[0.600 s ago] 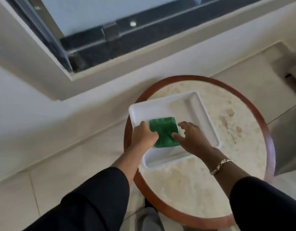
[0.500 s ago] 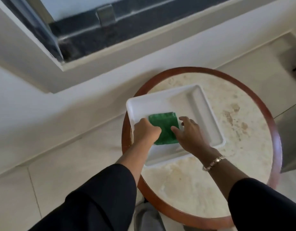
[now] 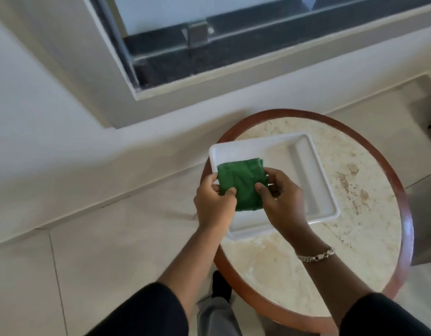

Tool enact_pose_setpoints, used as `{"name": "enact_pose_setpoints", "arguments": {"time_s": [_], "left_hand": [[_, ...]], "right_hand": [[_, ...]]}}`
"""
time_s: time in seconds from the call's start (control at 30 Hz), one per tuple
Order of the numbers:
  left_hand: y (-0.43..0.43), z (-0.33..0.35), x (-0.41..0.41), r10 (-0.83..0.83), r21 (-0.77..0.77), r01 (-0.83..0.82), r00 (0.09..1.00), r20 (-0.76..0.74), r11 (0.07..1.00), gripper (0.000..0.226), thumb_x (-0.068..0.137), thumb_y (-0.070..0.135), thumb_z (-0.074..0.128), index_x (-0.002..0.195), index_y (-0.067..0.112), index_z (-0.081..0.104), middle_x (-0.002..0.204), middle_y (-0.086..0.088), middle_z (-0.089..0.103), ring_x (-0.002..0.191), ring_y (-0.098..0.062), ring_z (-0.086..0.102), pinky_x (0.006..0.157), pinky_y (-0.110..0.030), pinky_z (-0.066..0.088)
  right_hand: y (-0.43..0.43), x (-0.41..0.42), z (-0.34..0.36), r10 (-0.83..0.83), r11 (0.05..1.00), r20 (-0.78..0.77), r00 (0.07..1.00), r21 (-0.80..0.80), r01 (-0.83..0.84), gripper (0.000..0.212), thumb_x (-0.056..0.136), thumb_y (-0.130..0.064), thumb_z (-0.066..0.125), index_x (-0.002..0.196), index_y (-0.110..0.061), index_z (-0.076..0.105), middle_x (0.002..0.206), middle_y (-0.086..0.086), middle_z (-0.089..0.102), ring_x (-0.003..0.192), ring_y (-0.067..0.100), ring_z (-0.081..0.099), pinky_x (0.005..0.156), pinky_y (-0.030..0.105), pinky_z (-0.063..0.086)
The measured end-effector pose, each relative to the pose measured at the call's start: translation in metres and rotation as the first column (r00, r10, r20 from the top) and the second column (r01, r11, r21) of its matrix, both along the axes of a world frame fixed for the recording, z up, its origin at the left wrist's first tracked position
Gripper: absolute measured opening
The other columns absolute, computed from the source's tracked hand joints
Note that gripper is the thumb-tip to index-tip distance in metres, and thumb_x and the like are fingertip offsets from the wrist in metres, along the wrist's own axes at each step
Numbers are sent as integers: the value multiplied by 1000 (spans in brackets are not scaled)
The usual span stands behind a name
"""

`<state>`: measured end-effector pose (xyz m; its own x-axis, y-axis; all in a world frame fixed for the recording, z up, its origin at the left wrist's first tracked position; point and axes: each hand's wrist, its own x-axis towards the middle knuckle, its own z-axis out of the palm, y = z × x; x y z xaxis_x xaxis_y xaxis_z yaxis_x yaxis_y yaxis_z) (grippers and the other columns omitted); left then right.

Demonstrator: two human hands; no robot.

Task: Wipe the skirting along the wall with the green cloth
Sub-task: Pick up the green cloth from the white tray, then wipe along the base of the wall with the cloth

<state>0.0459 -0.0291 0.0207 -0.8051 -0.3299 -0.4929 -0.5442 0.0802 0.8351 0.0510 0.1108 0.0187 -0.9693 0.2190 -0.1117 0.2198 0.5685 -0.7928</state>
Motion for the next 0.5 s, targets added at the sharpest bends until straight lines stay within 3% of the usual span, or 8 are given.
{"name": "enact_pose_setpoints", "arguments": {"time_s": [0.07, 0.13, 0.27, 0.4, 0.5], "left_hand": [[-31, 11, 19, 39, 19, -38, 998, -55, 999, 42, 76, 9, 71, 116, 20, 64, 95, 4, 74, 86, -9, 70, 69, -20, 60], [-73, 16, 40, 71, 39, -69, 995, -72, 997, 40, 76, 9, 71, 113, 22, 66, 94, 1, 75, 86, -12, 72, 76, -34, 62], [-169, -1, 85, 111, 83, -107, 992, -51, 991, 43, 76, 8, 74, 116, 19, 66, 87, -4, 75, 83, -17, 72, 77, -36, 61], [-267, -57, 126, 123, 53, -122, 992, -30, 991, 45, 75, 11, 76, 118, 21, 67, 86, -1, 74, 81, -15, 71, 72, -30, 61], [-339, -131, 144, 141, 9, -141, 990, -27, 990, 44, 76, 13, 75, 119, 21, 67, 83, 4, 71, 78, -11, 69, 67, -24, 58]], "right_hand": [[-29, 13, 15, 30, 999, -35, 999, -38, -32, 32, 85, -8, 71, 116, -15, 67, 93, -4, 74, 76, 8, 68, 66, 22, 58], [-68, 29, 21, 68, 994, -43, 997, -79, -71, 31, 85, -6, 71, 115, -14, 67, 94, -3, 74, 78, 13, 69, 70, 28, 59], [-155, 66, 3, 100, 979, 11, 995, -180, -97, 32, 85, -6, 71, 114, -19, 68, 93, -9, 75, 82, 6, 70, 75, 28, 61], [-251, 97, -61, 124, 966, 71, 990, -235, -104, 29, 85, -3, 71, 109, -19, 69, 91, -3, 76, 82, 15, 72, 74, 36, 62], [-323, 107, -142, 185, 949, 115, 976, -278, -147, 30, 86, -4, 71, 106, -26, 67, 91, -5, 75, 83, 13, 73, 68, 23, 62]]}}
